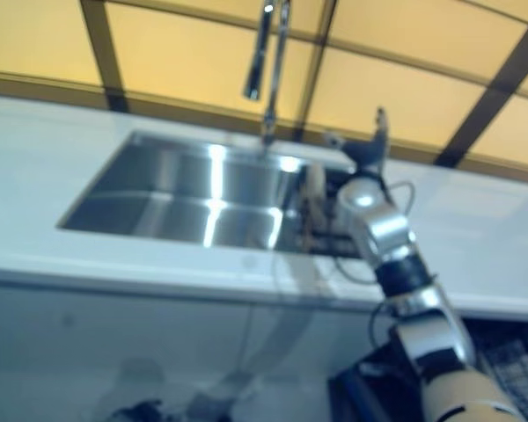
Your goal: Take plates into dishwasher
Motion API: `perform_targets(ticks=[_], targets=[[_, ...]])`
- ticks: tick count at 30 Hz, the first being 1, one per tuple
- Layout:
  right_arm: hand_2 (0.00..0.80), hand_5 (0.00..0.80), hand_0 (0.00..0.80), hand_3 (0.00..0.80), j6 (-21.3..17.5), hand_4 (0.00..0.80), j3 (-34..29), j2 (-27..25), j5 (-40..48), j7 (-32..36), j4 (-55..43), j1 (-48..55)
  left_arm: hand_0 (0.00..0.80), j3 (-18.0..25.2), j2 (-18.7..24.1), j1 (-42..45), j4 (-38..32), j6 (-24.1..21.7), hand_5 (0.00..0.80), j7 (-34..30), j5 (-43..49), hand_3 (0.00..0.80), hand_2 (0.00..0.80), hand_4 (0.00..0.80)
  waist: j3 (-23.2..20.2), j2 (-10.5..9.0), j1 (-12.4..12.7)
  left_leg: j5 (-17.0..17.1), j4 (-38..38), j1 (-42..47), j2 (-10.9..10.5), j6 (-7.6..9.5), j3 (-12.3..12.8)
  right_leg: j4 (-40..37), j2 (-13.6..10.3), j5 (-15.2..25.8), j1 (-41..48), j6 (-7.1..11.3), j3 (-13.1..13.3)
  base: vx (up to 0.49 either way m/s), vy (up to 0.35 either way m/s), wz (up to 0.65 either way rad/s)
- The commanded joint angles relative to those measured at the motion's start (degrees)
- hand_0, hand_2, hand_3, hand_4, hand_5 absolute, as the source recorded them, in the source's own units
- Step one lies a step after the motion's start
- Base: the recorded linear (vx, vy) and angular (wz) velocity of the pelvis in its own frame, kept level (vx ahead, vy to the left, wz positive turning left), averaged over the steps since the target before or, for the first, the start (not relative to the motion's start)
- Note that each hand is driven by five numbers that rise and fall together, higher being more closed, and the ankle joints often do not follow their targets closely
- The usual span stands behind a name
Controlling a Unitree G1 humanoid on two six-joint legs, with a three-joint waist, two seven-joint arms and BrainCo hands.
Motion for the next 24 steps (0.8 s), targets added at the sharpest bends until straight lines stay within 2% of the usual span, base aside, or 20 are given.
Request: perform_targets(ticks=[1,7,24], targets=[[0.0,0.0,0.0,0.0,-1.1,0.0,-2.3,-5.6,-1.0,-2.5,2.8,-9.2,0.0,-0.5,-0.6,-3.2,0.8,-0.5,0.0,-0.7,1.2,0.0,0.0,0.0,-1.1,0.28,1.8,-4.8,-0.1,0.4,-0.1,-3.07,-1.2,2.7,-2.7,3.1,-3.1,0.18,0.2,0.0,0.0,0.0],[0.0,0.0,0.0,0.0,2.4,0.0,-1.1,-7.2,1.2,0.2,7.4,-11.3,0.0,-0.7,-0.1,-3.1,1.3,-0.7,0.0,-1.0,1.2,0.0,0.0,0.0,-1.2,0.25,2.2,-4.7,-0.1,0.2,-0.3,-3.11,-1.6,2.7,-2.8,2.6,-3.0,0.05,-0.2,0.0,0.0,0.0],[0.0,0.0,0.0,0.0,6.8,0.0,3.2,-9.0,4.4,14.0,12.0,-13.5,0.0,-0.3,0.8,-3.0,-0.7,-0.2,0.0,-1.2,0.9,0.0,0.0,0.0,-0.6,-0.56,1.5,-4.6,-0.1,0.5,0.2,-3.49,-0.2,3.4,-2.7,1.9,-3.7,0.05,0.1,0.0,0.0,0.0]])
